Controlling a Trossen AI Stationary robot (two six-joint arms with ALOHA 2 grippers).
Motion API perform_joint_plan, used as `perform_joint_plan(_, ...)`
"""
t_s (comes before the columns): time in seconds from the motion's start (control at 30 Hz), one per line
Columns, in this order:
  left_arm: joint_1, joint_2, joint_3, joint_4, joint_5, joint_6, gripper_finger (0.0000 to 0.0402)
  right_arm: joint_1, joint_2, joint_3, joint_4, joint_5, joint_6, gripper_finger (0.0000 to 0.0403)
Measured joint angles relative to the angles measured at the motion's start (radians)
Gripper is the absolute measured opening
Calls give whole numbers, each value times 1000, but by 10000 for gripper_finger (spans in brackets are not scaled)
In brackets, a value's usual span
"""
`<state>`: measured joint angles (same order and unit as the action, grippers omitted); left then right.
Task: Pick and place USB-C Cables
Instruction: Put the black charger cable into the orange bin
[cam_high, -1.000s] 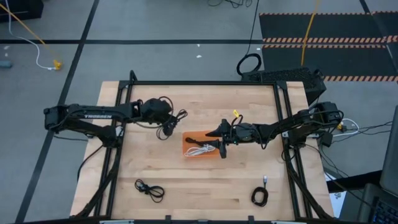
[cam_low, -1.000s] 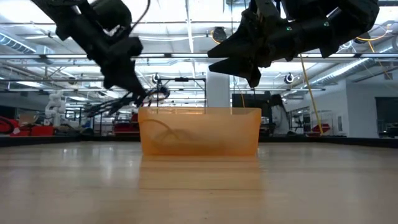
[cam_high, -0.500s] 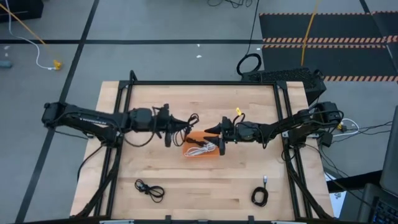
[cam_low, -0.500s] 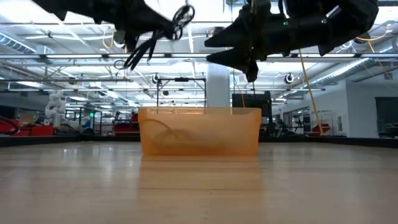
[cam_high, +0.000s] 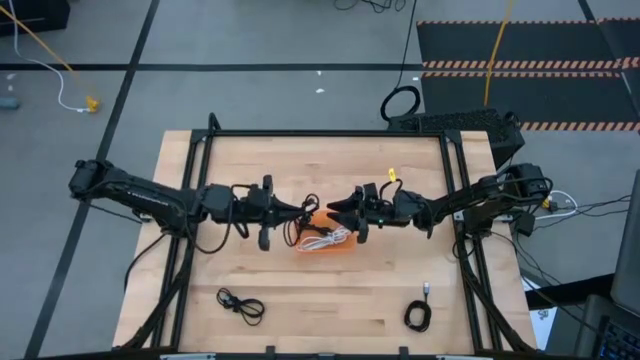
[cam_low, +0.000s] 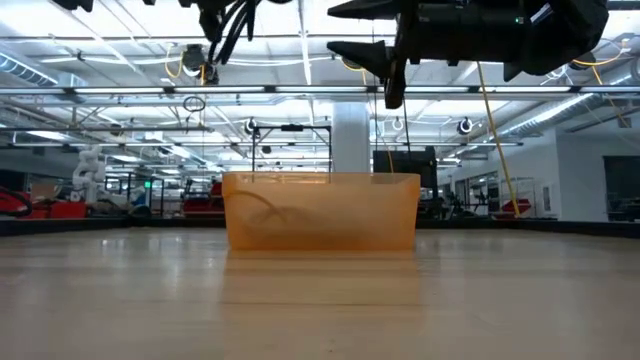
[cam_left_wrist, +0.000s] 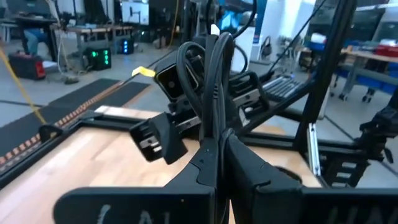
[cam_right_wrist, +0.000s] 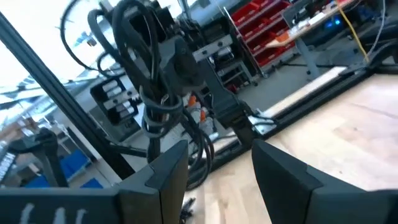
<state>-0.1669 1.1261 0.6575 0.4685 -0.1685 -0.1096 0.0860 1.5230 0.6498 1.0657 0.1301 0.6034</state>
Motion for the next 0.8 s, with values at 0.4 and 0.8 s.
perform_joint_plan(0.4, -12, 107, 1, 116, -197, -50, 12, -1, 0, 0, 8, 25, 67, 169)
perform_joint_plan(0.8, -13, 140, 0, 173, -200, -59, 12, -1, 0, 0, 15, 23, 66, 169)
